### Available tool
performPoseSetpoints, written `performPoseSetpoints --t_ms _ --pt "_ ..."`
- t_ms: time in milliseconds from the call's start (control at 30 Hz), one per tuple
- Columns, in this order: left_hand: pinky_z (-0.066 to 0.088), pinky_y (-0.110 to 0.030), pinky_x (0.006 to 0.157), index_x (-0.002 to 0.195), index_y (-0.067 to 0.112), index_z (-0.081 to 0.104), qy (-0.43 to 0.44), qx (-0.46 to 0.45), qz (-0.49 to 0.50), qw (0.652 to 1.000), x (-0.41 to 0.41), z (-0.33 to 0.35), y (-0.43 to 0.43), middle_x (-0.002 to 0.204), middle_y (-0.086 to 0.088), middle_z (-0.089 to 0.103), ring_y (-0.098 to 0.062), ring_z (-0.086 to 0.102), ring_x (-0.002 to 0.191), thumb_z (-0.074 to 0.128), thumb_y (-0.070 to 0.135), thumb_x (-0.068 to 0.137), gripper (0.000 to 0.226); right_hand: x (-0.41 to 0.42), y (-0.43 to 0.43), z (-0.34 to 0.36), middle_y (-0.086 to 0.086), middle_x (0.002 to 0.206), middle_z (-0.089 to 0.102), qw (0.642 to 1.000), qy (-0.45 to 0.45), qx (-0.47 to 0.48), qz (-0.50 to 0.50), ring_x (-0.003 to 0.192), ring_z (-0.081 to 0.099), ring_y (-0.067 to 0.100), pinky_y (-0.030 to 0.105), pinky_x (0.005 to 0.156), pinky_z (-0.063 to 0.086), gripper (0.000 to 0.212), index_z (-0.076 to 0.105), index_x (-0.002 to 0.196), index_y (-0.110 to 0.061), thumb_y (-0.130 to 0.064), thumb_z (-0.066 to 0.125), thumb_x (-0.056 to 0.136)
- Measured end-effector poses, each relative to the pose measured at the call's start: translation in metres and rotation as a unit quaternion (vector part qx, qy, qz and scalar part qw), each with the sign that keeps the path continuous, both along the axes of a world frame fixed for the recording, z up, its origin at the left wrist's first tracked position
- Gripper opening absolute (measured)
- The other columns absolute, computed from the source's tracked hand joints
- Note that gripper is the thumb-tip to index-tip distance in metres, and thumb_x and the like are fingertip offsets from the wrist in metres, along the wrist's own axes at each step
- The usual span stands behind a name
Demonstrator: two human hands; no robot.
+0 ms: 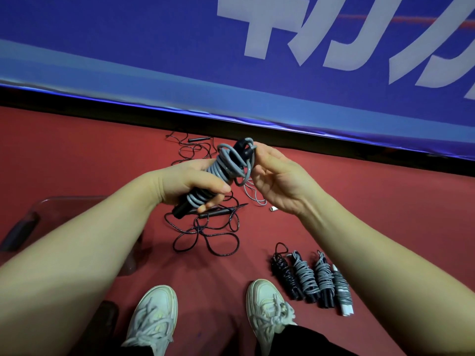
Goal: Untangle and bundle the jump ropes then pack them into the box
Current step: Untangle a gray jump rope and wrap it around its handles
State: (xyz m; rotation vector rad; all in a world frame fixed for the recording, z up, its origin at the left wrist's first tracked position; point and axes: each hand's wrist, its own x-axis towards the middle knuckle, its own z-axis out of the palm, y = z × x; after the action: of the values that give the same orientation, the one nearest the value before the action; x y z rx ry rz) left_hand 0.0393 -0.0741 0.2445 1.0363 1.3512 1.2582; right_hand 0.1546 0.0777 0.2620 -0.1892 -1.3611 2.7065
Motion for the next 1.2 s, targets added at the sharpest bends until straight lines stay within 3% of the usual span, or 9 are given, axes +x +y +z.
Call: performPoseSetpoints --t_ms 100,200,300,400,600,700,800,1033,1200 --pt "0.038 -0.018 0.037 0.085 -0.003 0.05 0.012 0.007 -0.018 1.0 -0.002 0.003 -0.005 0.047 -0.008 0.05 -0.015 0.043 0.033 0.067 0.024 0.056 0.043 0.005 -0.001 0.003 0.002 0.084 0.071 0.999 0.019 0.029 0.009 0.066 0.066 0.006 0.01 0.053 0.051 0.034 0.076 0.089 -0.01 -0.013 0.075 0.054" --pt "0.037 -0.016 0.037 0.07 0.014 0.064 -0.016 0.015 -0.067 0.998 0.002 0.004 -0.006 0.047 -0.007 0.049 -0.014 0.044 0.033 0.063 0.022 0.058 0.014 0.009 0.0 0.01 -0.004 0.088 0.071 0.992 0.066 0.099 0.033 0.071 0.066 0.004 0.012 0.055 0.051 0.035 0.076 0.092 -0.021 -0.01 0.067 0.061" --pt "0.037 -0.014 0.038 0.08 -0.001 0.049 -0.03 0.012 -0.071 0.997 0.003 0.002 -0.003 0.046 -0.008 0.047 -0.014 0.043 0.033 0.061 0.02 0.058 0.033 0.014 0.003 0.017 -0.005 0.085 0.071 0.979 0.096 0.177 0.037 0.069 0.064 0.005 0.014 0.058 0.05 0.03 0.076 0.092 -0.021 -0.013 0.066 0.065" --pt "0.038 -0.016 0.037 0.078 0.003 0.054 -0.022 0.012 -0.052 0.998 0.004 0.002 -0.003 0.047 -0.009 0.048 -0.015 0.043 0.033 0.063 0.021 0.058 0.028 0.016 0.002 0.021 -0.003 0.075 0.067 0.975 0.075 0.21 0.019 0.058 0.058 0.005 0.013 0.05 0.044 0.022 0.064 0.093 -0.01 -0.006 0.059 0.072" --pt "0.041 -0.022 0.039 0.078 0.008 0.045 0.099 0.002 0.096 0.99 0.0 0.003 -0.004 0.05 -0.002 0.053 -0.015 0.047 0.039 0.074 0.019 0.055 0.039 0.013 -0.009 0.006 -0.001 0.07 0.063 0.987 -0.032 0.141 -0.066 0.059 0.06 0.004 0.015 0.058 0.049 0.005 0.061 0.085 -0.011 -0.013 0.057 0.084" --pt "0.041 -0.023 0.039 0.079 0.009 0.045 0.107 0.013 0.159 0.981 -0.002 0.001 -0.004 0.053 -0.005 0.052 -0.014 0.048 0.039 0.067 0.013 0.064 0.027 0.011 -0.016 0.0 0.003 0.072 0.071 0.994 -0.016 0.04 -0.097 0.067 0.069 0.011 0.019 0.067 0.056 0.015 0.06 0.086 -0.006 0.004 0.049 0.089" --pt "0.042 -0.024 0.04 0.081 0.01 0.047 0.123 0.0 0.172 0.977 -0.003 -0.002 -0.003 0.051 -0.002 0.052 -0.015 0.048 0.04 0.071 0.01 0.069 0.027 0.008 -0.024 -0.01 0.002 0.065 0.069 0.989 -0.018 0.042 -0.141 0.061 0.067 0.011 0.016 0.062 0.053 0.017 0.058 0.082 -0.005 0.011 0.051 0.086" --pt "0.041 -0.022 0.038 0.086 0.011 0.048 0.053 -0.001 0.201 0.978 0.004 -0.004 0.006 0.056 -0.007 0.051 -0.016 0.047 0.042 0.066 0.014 0.065 0.027 0.004 -0.03 -0.027 -0.005 0.094 0.066 0.945 0.05 0.229 -0.227 0.081 0.064 0.0 0.015 0.072 0.048 0.028 0.056 0.102 -0.017 0.002 0.064 0.083" --pt "0.039 -0.02 0.036 0.084 0.01 0.045 0.04 -0.01 0.194 0.98 0.009 -0.003 0.008 0.057 -0.009 0.049 -0.013 0.046 0.038 0.068 0.003 0.076 0.025 0.006 -0.025 -0.02 -0.009 0.091 0.069 0.902 0.056 0.333 -0.27 0.085 0.066 -0.001 0.014 0.076 0.049 0.023 0.065 0.096 -0.016 0.004 0.06 0.086"
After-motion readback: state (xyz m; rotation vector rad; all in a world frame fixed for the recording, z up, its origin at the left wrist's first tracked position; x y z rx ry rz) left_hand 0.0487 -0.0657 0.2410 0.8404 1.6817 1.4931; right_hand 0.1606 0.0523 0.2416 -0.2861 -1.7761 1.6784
